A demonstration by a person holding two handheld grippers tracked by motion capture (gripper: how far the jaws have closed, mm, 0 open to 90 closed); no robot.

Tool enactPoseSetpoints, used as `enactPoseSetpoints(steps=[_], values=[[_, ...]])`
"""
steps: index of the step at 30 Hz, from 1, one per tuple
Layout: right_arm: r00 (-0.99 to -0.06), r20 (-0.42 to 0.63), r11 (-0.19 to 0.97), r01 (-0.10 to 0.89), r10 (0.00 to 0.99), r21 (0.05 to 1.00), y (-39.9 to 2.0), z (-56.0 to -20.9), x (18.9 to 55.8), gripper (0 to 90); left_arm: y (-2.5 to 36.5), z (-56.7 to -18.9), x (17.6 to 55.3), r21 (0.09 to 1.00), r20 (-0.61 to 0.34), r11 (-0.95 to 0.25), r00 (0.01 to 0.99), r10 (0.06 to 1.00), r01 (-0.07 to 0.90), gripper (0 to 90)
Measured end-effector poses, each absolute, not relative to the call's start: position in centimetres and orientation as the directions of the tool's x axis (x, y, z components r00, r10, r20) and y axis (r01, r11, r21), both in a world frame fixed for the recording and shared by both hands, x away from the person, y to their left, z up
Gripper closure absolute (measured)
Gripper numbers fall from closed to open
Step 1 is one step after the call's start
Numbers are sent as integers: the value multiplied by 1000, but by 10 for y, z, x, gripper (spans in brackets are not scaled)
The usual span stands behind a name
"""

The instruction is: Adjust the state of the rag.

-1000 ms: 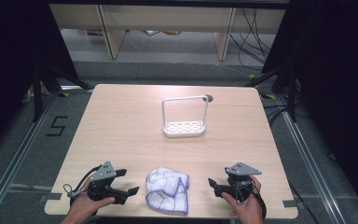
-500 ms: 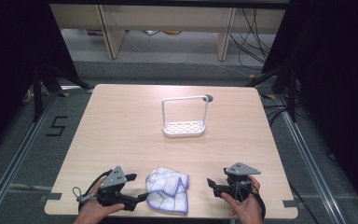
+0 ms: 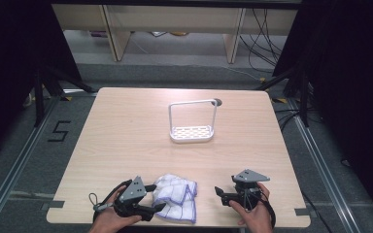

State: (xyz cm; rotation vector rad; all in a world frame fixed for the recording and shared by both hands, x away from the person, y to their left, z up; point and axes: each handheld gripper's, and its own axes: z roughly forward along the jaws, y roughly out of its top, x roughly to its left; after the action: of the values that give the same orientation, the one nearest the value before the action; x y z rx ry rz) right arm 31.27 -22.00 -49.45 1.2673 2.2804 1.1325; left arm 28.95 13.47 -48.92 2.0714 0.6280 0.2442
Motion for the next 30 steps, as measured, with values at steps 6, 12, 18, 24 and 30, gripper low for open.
enactPoseSetpoints(steps=[6,12,18,24,30], values=[[-568,107,309,585,816,750,-220,-494,313,232,126,-494,295,820,0,-496,867,498,285,502],[-569,111,308,588,815,748,-220,-494,313,238,126,-489,299,846,41,-484,878,478,224,799],[-565,134,289,596,814,749,-221,-495,313,241,135,-462,311,884,29,-419,871,490,206,871],[-560,127,288,592,819,752,-222,-494,313,244,144,-430,320,917,26,-356,865,501,179,876],[-567,124,289,583,815,759,-223,-494,314,244,159,-396,333,949,10,-274,852,524,157,876]])
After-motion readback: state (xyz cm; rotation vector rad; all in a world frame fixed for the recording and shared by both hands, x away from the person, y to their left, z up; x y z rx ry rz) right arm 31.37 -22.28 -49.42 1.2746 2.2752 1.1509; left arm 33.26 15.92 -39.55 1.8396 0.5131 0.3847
